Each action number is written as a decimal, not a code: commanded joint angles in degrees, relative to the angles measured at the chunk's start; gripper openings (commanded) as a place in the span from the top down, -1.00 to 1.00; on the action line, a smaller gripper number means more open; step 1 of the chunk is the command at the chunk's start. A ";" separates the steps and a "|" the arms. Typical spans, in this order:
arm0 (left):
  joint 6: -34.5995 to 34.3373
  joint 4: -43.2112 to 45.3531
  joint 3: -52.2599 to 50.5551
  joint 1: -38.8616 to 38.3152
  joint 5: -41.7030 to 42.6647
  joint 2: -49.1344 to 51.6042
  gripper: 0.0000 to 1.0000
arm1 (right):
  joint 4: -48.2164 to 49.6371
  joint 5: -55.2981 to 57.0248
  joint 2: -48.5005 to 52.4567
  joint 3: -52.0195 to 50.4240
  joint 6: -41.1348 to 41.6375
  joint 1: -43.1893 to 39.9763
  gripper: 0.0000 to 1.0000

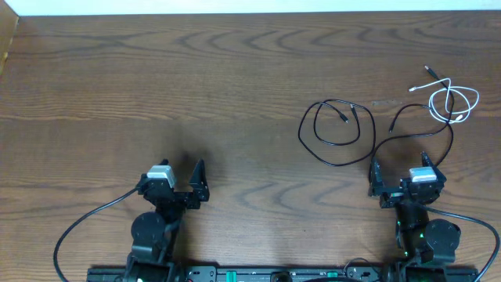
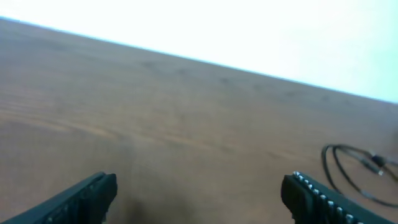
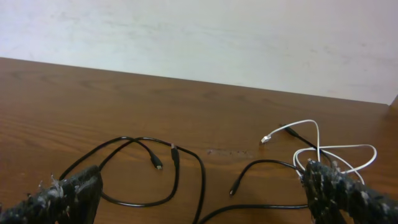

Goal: Untangle cables

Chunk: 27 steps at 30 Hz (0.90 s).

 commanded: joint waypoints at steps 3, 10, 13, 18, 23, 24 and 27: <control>0.35 -2.64 -0.50 0.20 -0.92 -3.93 -0.99 | -0.22 0.28 -0.09 -0.09 -0.63 0.39 -0.99; 0.33 -2.73 -0.50 0.20 -0.92 -3.76 -0.96 | -0.22 0.28 -0.09 -0.09 -0.63 0.39 -0.99; 0.33 -2.73 -0.50 0.20 -0.92 -3.76 -0.95 | -0.22 0.28 -0.09 -0.09 -0.63 0.39 -0.99; 0.33 -2.73 -0.50 0.20 -0.92 -3.76 -0.95 | -0.22 0.28 -0.09 -0.09 -0.63 0.39 -0.98; 0.33 -2.73 -0.50 0.20 -0.92 -3.76 -0.96 | -0.22 0.26 -0.09 -0.09 -0.63 0.39 -0.99; 0.33 -2.73 -0.50 0.20 -0.92 -3.76 -0.96 | -0.22 0.26 -0.09 -0.09 -0.63 0.39 -0.98; 0.33 -2.73 -0.50 0.20 -0.92 -3.76 -0.96 | -0.22 0.28 -0.09 -0.09 -0.63 0.39 -0.98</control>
